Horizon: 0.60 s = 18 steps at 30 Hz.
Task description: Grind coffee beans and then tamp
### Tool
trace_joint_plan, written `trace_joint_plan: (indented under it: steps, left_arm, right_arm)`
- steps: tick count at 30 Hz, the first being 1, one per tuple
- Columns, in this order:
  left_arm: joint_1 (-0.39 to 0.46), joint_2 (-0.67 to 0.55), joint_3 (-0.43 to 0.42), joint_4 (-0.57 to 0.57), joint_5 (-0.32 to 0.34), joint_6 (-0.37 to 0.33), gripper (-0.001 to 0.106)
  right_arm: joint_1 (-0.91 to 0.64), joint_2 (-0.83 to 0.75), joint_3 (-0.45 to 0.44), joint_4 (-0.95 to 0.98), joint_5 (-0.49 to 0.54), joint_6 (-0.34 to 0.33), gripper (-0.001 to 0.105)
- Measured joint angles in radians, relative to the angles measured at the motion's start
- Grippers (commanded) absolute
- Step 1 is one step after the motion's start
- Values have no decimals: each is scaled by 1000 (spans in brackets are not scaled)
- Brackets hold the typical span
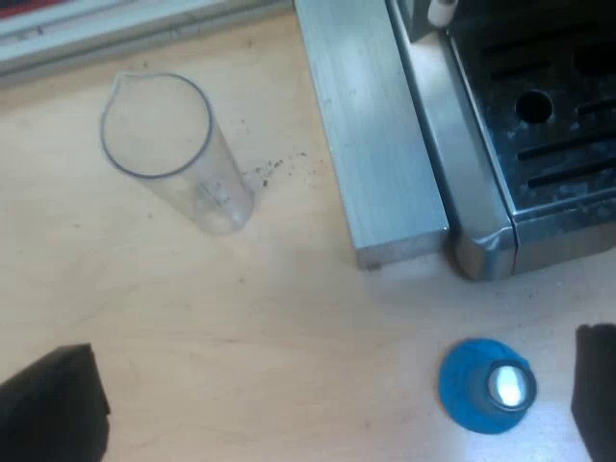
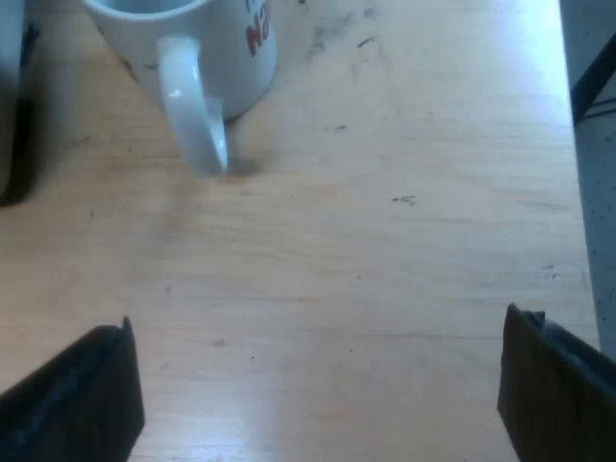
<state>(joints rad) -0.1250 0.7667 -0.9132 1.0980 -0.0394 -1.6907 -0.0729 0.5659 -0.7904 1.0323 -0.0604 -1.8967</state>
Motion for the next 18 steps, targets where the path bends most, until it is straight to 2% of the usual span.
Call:
trace_joint_plan:
  steps: [4, 12, 13, 18]
  left_arm:
    - [-2, -91, 0, 0, -26, 0, 105]
    - [-2, -282, 36, 0, -29, 0, 105]
    - [-2, -365, 56, 0, -29, 0, 105]
    - [-2, -532, 102, 5, -36, 0, 105]
  right_arm:
    - [0, -73, 0, 8, -1, -3, 77]
    - [0, -235, 0, 34, -5, -3, 77]
    - [0, -276, 0, 55, -8, -3, 77]
    - [0, -424, 0, 71, -26, -3, 77]
